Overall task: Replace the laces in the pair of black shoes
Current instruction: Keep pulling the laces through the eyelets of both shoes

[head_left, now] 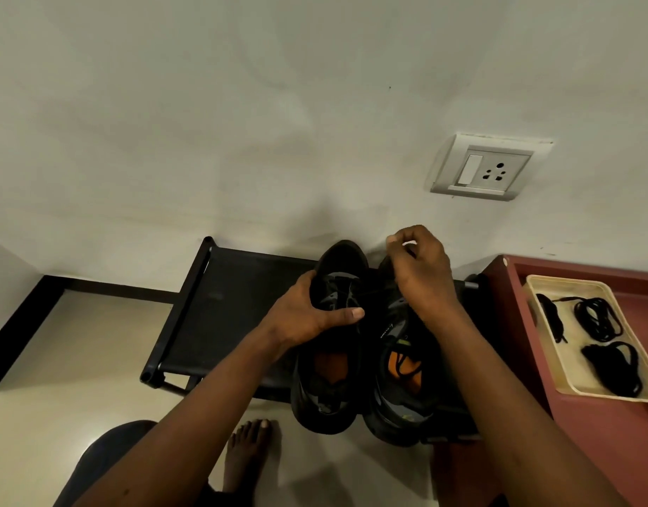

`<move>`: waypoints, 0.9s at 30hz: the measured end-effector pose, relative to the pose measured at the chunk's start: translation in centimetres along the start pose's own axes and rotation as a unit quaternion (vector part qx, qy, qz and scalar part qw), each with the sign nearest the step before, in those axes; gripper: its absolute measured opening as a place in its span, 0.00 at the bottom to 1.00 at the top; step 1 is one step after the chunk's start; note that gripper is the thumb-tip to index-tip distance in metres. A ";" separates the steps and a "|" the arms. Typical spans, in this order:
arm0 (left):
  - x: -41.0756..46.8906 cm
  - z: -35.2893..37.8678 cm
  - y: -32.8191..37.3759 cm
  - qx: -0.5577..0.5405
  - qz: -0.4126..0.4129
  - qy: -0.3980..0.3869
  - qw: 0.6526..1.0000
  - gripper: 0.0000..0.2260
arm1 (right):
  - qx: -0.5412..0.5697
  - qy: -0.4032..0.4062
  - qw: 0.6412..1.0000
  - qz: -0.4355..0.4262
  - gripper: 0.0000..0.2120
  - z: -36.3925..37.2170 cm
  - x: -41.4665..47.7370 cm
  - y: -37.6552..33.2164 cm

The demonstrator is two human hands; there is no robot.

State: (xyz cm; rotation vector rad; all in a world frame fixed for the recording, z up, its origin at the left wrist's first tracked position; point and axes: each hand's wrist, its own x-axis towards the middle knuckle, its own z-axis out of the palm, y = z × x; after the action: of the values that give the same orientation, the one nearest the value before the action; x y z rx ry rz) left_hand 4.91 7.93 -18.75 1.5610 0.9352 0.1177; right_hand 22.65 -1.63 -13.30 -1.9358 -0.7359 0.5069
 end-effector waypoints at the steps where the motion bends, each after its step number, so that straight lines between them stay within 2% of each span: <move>1: 0.1 0.0 0.0 -0.001 0.002 0.001 1.000 0.54 | -0.092 -0.021 0.995 -0.029 0.05 -0.1 -0.1 0.1; 3: 0.2 0.0 -0.1 -0.003 0.005 0.004 1.000 0.54 | -0.230 -0.080 0.969 -0.044 0.07 -0.2 -0.2 0.3; 6: 0.3 0.1 -0.1 -0.006 0.003 0.000 1.000 0.55 | -0.367 -0.153 0.917 -0.018 0.08 0.0 -0.7 0.7; 9: 0.4 0.2 0.0 -0.002 0.003 0.000 1.000 0.54 | -0.414 -0.152 0.897 -0.023 0.12 0.3 -1.0 0.6; 11: 0.5 0.2 0.1 -0.001 0.003 0.001 1.000 0.55 | -0.439 -0.152 0.884 -0.062 0.14 0.8 -1.1 0.7; 14: 0.4 0.2 0.2 -0.001 0.005 -0.002 1.000 0.56 | -0.459 -0.157 0.869 -0.096 0.10 1.7 -1.3 0.9; 16: 0.3 0.2 0.2 0.004 0.006 -0.003 1.000 0.57 | -0.451 -0.143 0.875 -0.103 0.05 1.9 -1.4 1.1; 18: 0.3 0.2 0.2 0.009 0.004 -0.003 1.000 0.57 | -0.414 -0.134 0.896 -0.088 0.03 1.9 -1.1 1.3; 22: 0.1 0.1 0.4 0.006 0.006 -0.007 1.000 0.61 | -0.253 -0.107 0.961 -0.019 0.07 1.6 -0.5 1.3; 26: 0.1 0.0 0.5 0.008 0.009 -0.009 1.000 0.59 | -0.088 -0.102 0.989 0.054 0.02 1.7 0.0 1.5; 27: 0.1 -0.1 0.4 0.008 0.011 -0.009 1.000 0.58 | -0.039 -0.093 0.993 0.065 0.03 1.6 0.3 1.4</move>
State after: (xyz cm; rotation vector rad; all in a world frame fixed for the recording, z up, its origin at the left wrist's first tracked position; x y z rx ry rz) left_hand 5.15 8.09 -18.39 1.5850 0.9076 0.1109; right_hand 22.24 -0.92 -15.23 -2.0365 -0.7610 0.7573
